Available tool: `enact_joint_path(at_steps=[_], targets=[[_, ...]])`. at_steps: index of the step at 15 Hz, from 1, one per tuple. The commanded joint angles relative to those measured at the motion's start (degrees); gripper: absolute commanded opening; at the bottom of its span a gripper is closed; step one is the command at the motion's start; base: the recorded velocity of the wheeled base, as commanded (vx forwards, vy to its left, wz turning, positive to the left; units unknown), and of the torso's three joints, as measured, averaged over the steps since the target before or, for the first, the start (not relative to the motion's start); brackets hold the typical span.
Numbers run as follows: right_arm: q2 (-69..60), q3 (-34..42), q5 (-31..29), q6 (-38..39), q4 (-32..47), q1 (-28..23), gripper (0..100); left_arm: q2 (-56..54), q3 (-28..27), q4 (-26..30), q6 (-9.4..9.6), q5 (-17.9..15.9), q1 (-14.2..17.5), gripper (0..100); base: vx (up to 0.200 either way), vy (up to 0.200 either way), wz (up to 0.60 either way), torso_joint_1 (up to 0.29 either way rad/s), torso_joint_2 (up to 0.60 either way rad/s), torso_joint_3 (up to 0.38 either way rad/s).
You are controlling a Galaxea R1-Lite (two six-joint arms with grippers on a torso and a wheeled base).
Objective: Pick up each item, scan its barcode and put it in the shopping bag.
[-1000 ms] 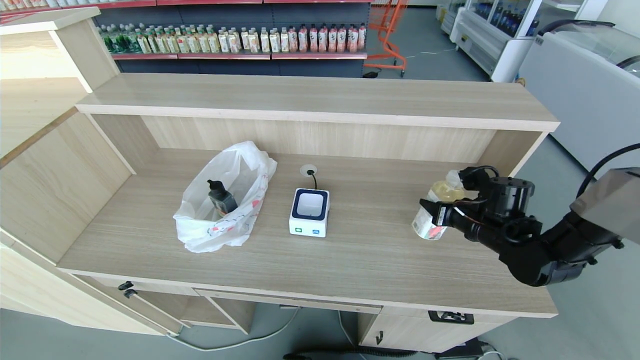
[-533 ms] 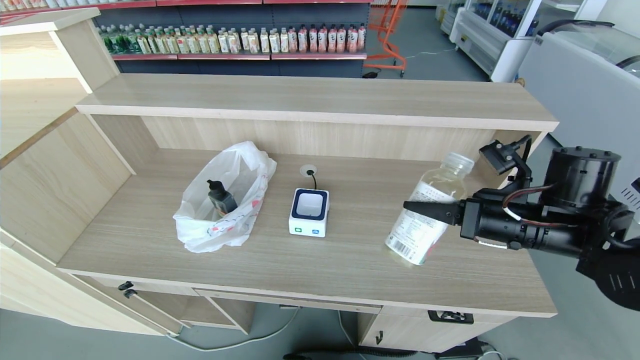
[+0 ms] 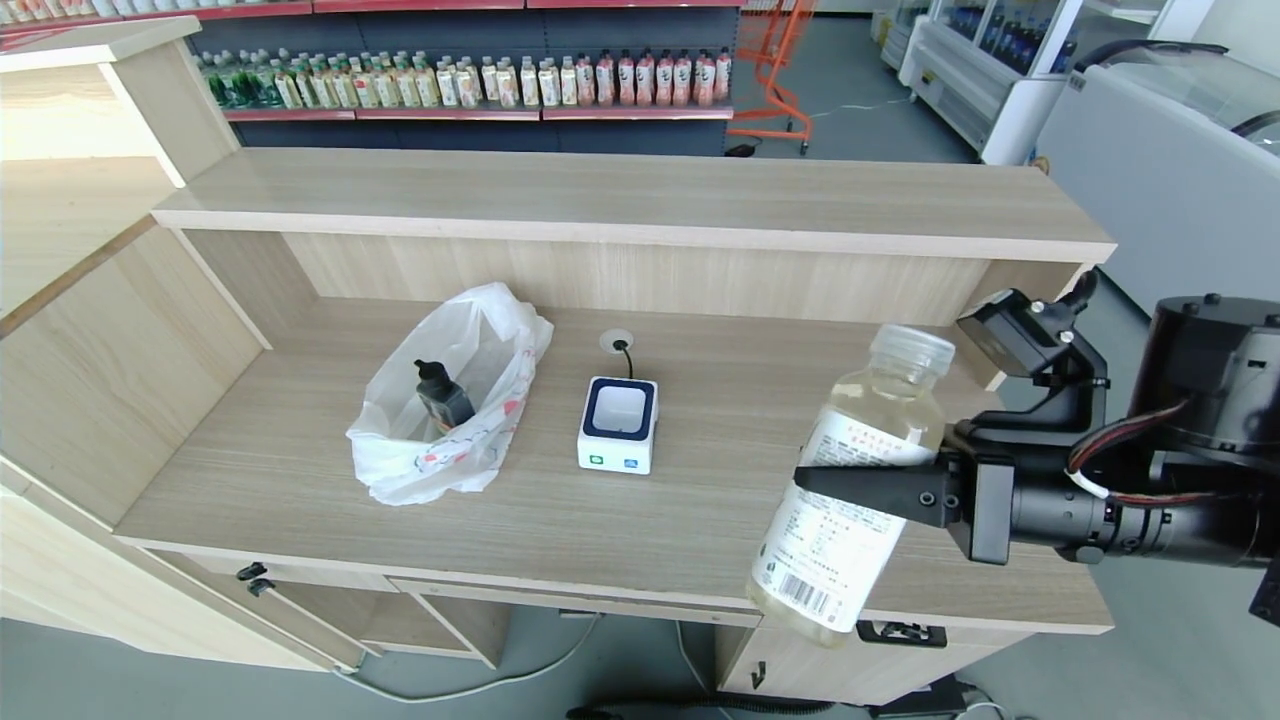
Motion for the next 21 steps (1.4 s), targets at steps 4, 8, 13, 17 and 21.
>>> enact_joint_path(at_steps=[4,8,13,17,21], targets=[[-2.22,0.96,0.14,-1.11,0.39,0.15,0,0.00,0.07,0.00,0.02,-0.01,0.01,100,0.000,0.000,0.00,0.000,0.00,0.000],[-2.66,0.96,0.23,-1.11,0.39,0.33,0,0.09,-0.01,0.00,0.02,-0.01,0.01,100,0.000,0.000,0.00,0.000,0.00,0.000],[-2.92,0.96,4.27,-1.29,0.39,1.30,0,0.00,-0.01,0.00,0.02,-0.01,0.01,100,0.000,0.000,0.00,0.000,0.00,0.000],[-2.92,0.87,4.36,-1.29,0.39,1.30,0,0.00,-0.01,0.00,0.02,-0.01,0.01,100,0.000,0.000,0.00,0.000,0.00,0.000],[-3.01,0.78,5.15,-1.20,0.39,1.30,0,0.00,-0.01,0.00,0.02,-0.01,0.01,100,0.000,0.000,0.00,0.000,0.00,0.000]])
